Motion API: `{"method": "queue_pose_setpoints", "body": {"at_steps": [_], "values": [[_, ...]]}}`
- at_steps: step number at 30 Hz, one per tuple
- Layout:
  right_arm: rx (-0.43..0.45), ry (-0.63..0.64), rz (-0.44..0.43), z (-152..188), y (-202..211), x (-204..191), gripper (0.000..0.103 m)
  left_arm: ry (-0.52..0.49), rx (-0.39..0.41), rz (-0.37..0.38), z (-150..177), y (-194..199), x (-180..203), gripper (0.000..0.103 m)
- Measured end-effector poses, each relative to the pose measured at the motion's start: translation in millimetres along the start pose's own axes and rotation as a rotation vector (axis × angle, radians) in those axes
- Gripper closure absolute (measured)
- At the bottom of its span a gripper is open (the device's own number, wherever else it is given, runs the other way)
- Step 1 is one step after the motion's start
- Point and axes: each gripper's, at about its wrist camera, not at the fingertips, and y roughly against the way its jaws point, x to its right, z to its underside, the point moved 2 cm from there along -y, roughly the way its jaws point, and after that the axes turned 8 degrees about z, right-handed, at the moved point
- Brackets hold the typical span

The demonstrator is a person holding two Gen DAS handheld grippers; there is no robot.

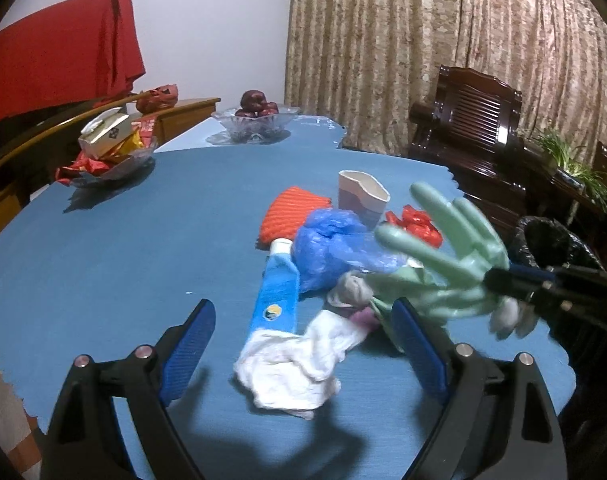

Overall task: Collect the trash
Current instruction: 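Grasp the green rubber glove with the right tool, then grasp the white tissue with the left tool while the right tool holds the glove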

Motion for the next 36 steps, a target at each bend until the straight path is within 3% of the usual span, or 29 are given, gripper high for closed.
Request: {"method": "queue_pose_setpoints", "body": {"at_steps": [6, 11, 15, 17, 19, 22, 24, 32, 36], "values": [[0.003, -0.058, 0.080, 5.0, 9.3, 36.7, 0.091, -0.014, -0.025, -0.004, 7.8, -5.9, 5.5, 0.015], [-0.004, -0.073, 0.099, 9.3, 6.3, 45.2, 0.091, -0.001, -0.058, -0.048, 21.5, -14.2, -2.3, 0.016], [-0.014, -0.071, 0.090, 11.8, 3.3, 43.9, 0.091, 0.000, -0.101, -0.057, 31.8, -28.1, -7.0, 0.032], [-0.015, -0.057, 0.087, 11.4, 3.0, 40.6, 0.091, 0.012, -0.142, -0.044, 37.8, -38.0, -10.6, 0.049], [-0.012, -0.050, 0.086, 9.6, 4.8, 37.5, 0.091, 0.026, -0.164, -0.031, 41.7, -42.6, -12.1, 0.077], [-0.002, -0.054, 0.086, 5.7, 8.7, 39.6, 0.091, 0.036, -0.141, -0.014, 37.2, -35.1, -13.8, 0.092], [0.007, -0.056, 0.088, 3.4, 11.9, 42.6, 0.091, 0.031, -0.117, -0.004, 30.3, -27.1, -11.0, 0.097], [0.065, -0.076, 0.106, -7.7, 36.1, 56.5, 0.091, 0.001, -0.029, 0.058, -1.5, -0.4, 13.9, 0.100], [0.075, -0.094, 0.118, -7.0, 44.0, 66.3, 0.091, -0.015, -0.021, 0.074, -8.0, 1.3, 25.7, 0.101]]}}
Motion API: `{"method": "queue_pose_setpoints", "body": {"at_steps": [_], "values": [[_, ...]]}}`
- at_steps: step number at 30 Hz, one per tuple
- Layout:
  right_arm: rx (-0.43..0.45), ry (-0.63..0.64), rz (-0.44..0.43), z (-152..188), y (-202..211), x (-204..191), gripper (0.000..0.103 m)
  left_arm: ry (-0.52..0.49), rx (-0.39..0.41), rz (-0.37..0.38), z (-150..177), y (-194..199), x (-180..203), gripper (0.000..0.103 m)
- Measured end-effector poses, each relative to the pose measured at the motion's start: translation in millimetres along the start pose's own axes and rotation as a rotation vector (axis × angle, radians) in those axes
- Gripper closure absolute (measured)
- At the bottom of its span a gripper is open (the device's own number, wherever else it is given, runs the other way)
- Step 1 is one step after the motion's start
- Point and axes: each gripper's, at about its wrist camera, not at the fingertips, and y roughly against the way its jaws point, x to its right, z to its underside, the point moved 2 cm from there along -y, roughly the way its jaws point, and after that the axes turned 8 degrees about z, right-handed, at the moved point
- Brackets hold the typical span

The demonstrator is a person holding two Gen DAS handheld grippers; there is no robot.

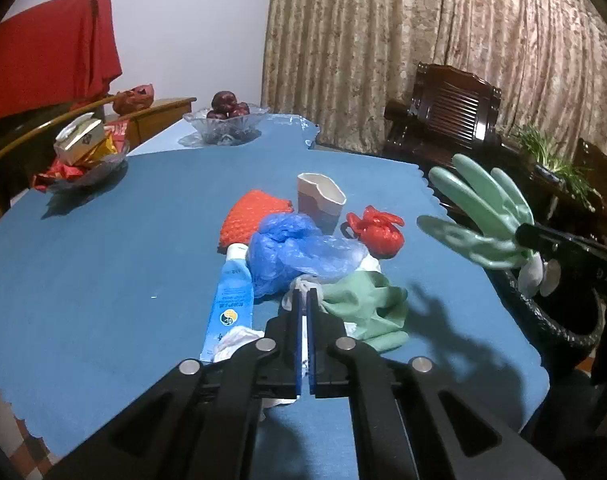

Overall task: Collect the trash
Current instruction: 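Grasp the white tissue with the left tool while the right tool holds the glove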

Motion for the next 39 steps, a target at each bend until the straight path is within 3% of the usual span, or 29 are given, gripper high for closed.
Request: {"method": "queue_pose_setpoints", "body": {"at_steps": [3, 5, 6, 7, 9, 10, 12, 14, 15, 16, 19, 29, 39], "values": [[-0.013, -0.002, 0.002, 5.2, -2.9, 1.3, 0.091, 0.019, -0.039, -0.015, 11.7, -5.8, -5.9, 0.098], [-0.025, -0.003, -0.003, 8.0, -7.4, -1.2, 0.091, 0.029, -0.065, -0.033, 21.3, -10.9, -10.2, 0.079], [-0.032, -0.003, -0.006, 10.2, -9.6, -2.0, 0.091, 0.035, -0.072, -0.043, 25.1, -12.3, -12.0, 0.064], [-0.045, -0.001, -0.011, 14.0, -13.2, -4.8, 0.091, 0.041, -0.078, -0.056, 28.6, -14.4, -14.3, 0.057], [-0.056, 0.002, -0.017, 16.8, -17.0, -8.9, 0.091, 0.051, -0.091, -0.067, 35.1, -19.3, -18.5, 0.053], [-0.063, 0.004, -0.020, 18.7, -19.3, -11.6, 0.091, 0.050, -0.100, -0.077, 37.6, -22.6, -20.0, 0.043], [-0.071, 0.010, -0.027, 20.3, -21.9, -16.5, 0.091, 0.056, -0.118, -0.109, 42.4, -30.1, -24.9, 0.039], [-0.072, 0.019, -0.029, 20.1, -22.6, -19.6, 0.091, 0.076, -0.137, -0.115, 46.1, -39.2, -31.7, 0.040], [-0.074, 0.022, -0.029, 20.1, -23.4, -20.9, 0.091, 0.084, -0.150, -0.108, 48.1, -43.4, -33.9, 0.052], [-0.077, 0.024, -0.030, 20.3, -24.2, -21.5, 0.091, 0.092, -0.174, -0.100, 50.2, -49.3, -36.2, 0.077], [-0.077, 0.026, -0.029, 19.7, -24.3, -21.9, 0.091, 0.110, -0.166, -0.077, 50.4, -46.9, -36.5, 0.094], [-0.031, 0.014, -0.028, 11.4, -12.4, -14.1, 0.091, 0.071, -0.023, -0.015, 4.8, -10.2, -10.2, 0.095], [0.035, -0.038, 0.038, -1.1, 17.3, 26.3, 0.091, -0.006, 0.038, 0.089, -38.4, -8.8, 43.9, 0.095]]}}
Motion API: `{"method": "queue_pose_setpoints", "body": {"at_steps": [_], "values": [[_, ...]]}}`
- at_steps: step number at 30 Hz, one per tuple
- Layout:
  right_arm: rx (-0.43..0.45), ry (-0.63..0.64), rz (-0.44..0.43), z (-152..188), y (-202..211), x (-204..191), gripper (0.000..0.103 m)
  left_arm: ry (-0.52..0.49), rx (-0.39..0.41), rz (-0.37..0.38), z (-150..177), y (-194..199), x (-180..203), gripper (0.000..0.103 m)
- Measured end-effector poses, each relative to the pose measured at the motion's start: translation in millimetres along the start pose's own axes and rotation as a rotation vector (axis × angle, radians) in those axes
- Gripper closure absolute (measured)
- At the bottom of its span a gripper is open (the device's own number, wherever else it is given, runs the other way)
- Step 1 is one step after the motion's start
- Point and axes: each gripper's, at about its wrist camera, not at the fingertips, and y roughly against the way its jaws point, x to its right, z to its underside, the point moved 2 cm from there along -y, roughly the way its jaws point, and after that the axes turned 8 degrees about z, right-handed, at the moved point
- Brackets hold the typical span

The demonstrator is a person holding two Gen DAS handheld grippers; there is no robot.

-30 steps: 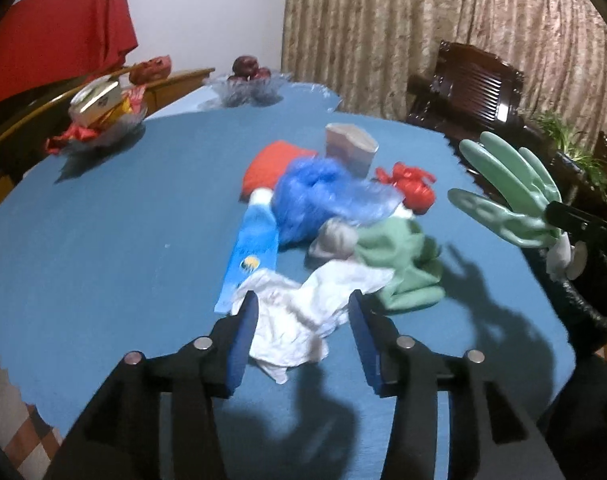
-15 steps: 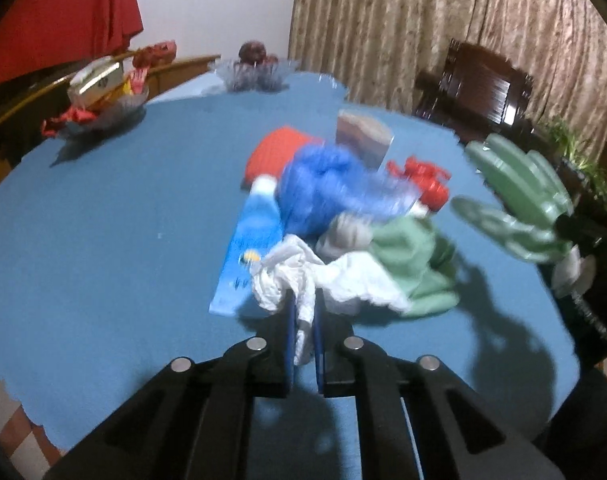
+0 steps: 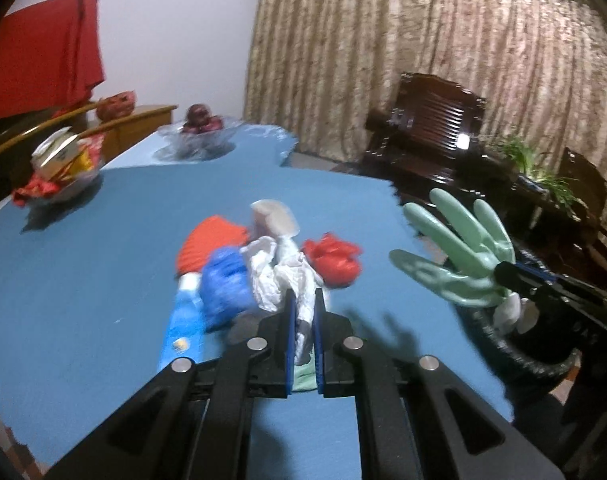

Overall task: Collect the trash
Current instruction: 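Grasp the white tissue with the left tool while the right tool holds the glove, then drop the tissue and glove into the bin from both tools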

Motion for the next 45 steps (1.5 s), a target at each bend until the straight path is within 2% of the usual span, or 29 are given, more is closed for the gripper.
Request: {"method": "queue_pose_setpoints", "body": {"at_steps": [11, 20, 25, 27, 28, 29, 30, 31, 33, 35, 37, 40, 45], "values": [[0.050, -0.083, 0.161, 0.2, 33.8, 84.6, 0.091, -0.109, 0.039, 0.206, -31.8, -23.8, 97.5, 0.095], [0.038, -0.158, 0.320, 18.3, 47.8, 166.2, 0.091, -0.188, -0.019, 0.360, -36.2, -75.2, 181.0, 0.096], [0.013, -0.193, 0.373, 31.0, 43.0, 196.3, 0.089, -0.227, -0.059, 0.424, -33.9, -100.7, 218.7, 0.095], [0.002, -0.197, 0.398, 34.9, 40.4, 202.9, 0.082, -0.234, -0.082, 0.445, -31.6, -110.4, 230.7, 0.089], [0.000, -0.202, 0.414, 37.3, 40.3, 206.8, 0.076, -0.231, -0.095, 0.454, -30.9, -114.0, 233.6, 0.075], [-0.001, -0.207, 0.417, 39.0, 40.7, 208.9, 0.066, -0.220, -0.107, 0.462, -30.2, -117.1, 234.5, 0.066], [0.001, -0.210, 0.424, 40.0, 41.8, 211.2, 0.061, -0.206, -0.111, 0.467, -30.5, -118.6, 234.3, 0.055], [0.009, -0.214, 0.437, 41.6, 44.4, 212.9, 0.054, -0.201, -0.109, 0.466, -30.7, -118.0, 233.0, 0.054], [0.013, -0.217, 0.440, 44.0, 47.1, 212.2, 0.047, -0.204, -0.101, 0.455, -30.8, -115.4, 230.8, 0.051], [0.031, -0.223, 0.451, 45.0, 52.8, 209.9, 0.022, -0.206, -0.082, 0.432, -31.6, -109.4, 223.7, 0.044], [0.055, -0.230, 0.451, 42.0, 57.8, 204.0, 0.010, -0.210, -0.047, 0.395, -33.0, -97.6, 211.9, 0.034], [0.069, -0.226, 0.425, 35.5, 59.2, 189.2, 0.006, -0.208, -0.011, 0.339, -32.4, -82.1, 193.2, 0.023], [0.064, -0.200, 0.344, 27.3, 49.5, 152.8, 0.005, -0.190, 0.021, 0.233, -25.0, -52.7, 148.0, 0.016]]}}
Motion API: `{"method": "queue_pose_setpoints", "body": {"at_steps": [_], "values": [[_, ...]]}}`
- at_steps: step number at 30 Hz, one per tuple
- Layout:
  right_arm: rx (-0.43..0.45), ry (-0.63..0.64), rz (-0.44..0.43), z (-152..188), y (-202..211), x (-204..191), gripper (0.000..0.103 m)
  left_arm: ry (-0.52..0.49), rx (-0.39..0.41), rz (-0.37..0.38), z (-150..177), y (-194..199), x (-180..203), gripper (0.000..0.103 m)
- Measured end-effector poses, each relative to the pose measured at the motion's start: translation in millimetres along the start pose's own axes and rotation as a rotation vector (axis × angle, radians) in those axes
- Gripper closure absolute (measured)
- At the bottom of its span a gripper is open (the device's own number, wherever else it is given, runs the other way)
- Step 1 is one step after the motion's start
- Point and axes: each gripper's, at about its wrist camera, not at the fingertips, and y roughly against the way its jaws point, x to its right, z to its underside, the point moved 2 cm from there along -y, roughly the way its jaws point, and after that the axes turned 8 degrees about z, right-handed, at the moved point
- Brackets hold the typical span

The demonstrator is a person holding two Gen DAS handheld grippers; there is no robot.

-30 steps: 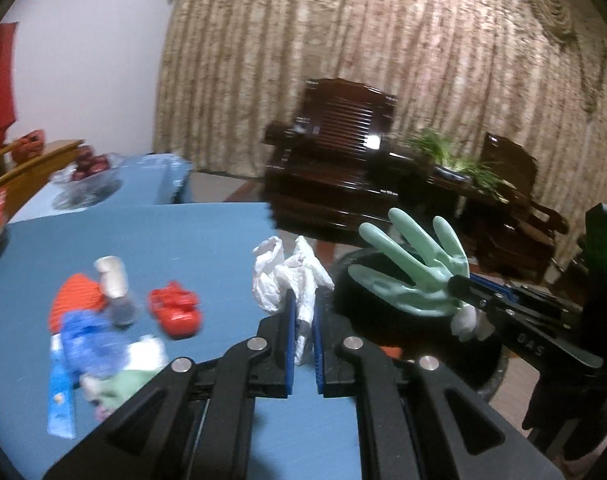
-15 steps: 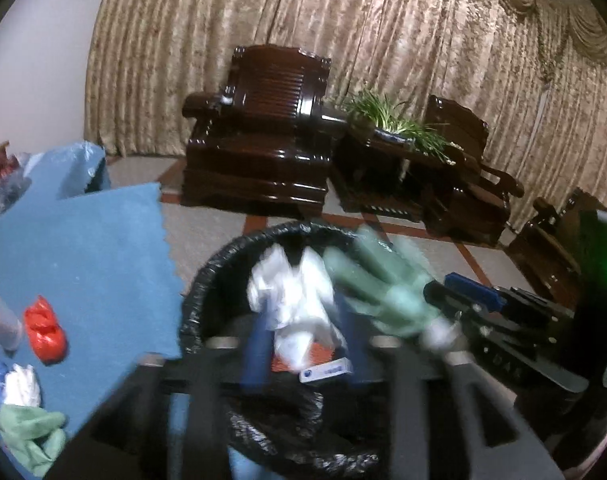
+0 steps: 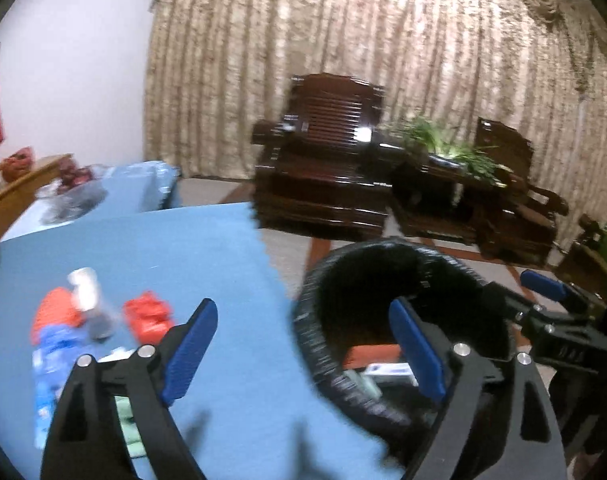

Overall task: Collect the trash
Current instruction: 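Drop the tissue and glove into the bin from both tools, then grasp the red plastic bag with the right tool while the left tool grasps the blue bag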

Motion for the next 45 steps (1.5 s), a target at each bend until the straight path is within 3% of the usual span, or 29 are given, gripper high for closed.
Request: {"method": "queue_pose_setpoints", "body": {"at_steps": [10, 19, 27, 34, 39, 41, 45], "values": [[-0.026, 0.120, -0.176, 8.0, -6.8, -108.0, 0.005, 0.076, 0.013, -0.248, 35.8, 72.6, -93.5, 0.016], [-0.052, 0.215, -0.282, 18.8, -16.8, -184.5, 0.005, 0.149, 0.001, -0.374, 69.8, 106.4, -153.2, 0.017], [-0.060, 0.241, -0.299, 11.3, -45.7, -216.9, 0.006, 0.189, -0.002, -0.399, 75.1, 102.5, -186.1, 0.017], [-0.093, 0.249, -0.290, 4.9, -92.4, -232.7, 0.006, 0.214, -0.016, -0.380, 64.5, 63.2, -211.0, 0.023], [-0.136, 0.278, -0.296, 7.1, -127.4, -249.1, 0.011, 0.220, -0.044, -0.362, 61.0, 31.2, -223.2, 0.025], [-0.162, 0.285, -0.306, 8.8, -141.8, -256.6, 0.019, 0.225, -0.063, -0.355, 61.6, 18.1, -229.2, 0.027], [-0.193, 0.303, -0.318, 11.1, -161.0, -269.0, 0.020, 0.244, -0.098, -0.332, 64.4, 0.8, -237.9, 0.036]]}}
